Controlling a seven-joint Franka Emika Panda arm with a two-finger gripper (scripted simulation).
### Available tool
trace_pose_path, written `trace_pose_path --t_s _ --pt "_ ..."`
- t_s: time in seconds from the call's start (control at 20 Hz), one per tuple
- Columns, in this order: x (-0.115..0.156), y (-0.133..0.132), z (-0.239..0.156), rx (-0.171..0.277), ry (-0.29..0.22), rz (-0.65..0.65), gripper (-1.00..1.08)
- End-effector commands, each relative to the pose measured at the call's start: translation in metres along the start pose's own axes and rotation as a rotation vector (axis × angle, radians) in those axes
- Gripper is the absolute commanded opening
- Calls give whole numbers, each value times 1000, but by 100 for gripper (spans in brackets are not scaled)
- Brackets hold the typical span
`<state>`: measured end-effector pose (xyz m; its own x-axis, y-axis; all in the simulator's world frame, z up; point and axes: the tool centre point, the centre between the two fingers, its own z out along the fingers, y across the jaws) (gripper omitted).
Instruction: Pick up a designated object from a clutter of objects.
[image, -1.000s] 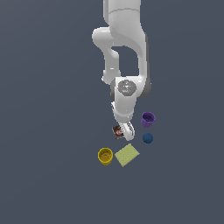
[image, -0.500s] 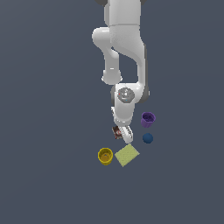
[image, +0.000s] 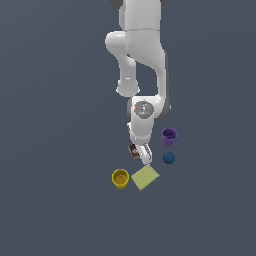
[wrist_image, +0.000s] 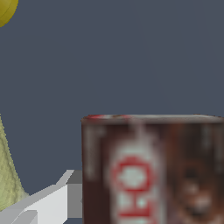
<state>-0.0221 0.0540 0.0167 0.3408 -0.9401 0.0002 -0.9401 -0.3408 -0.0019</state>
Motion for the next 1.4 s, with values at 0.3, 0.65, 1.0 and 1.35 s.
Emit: trace_pose_path --t_s 0.3,0.65,1.0,1.35 --pt "1 0 -4 0 0 0 -100" --pt "11 3 -30 0 0 0 -100" --pt "29 7 -83 0 -1 0 -100" --pt "54 13 -154 0 -1 1 -100"
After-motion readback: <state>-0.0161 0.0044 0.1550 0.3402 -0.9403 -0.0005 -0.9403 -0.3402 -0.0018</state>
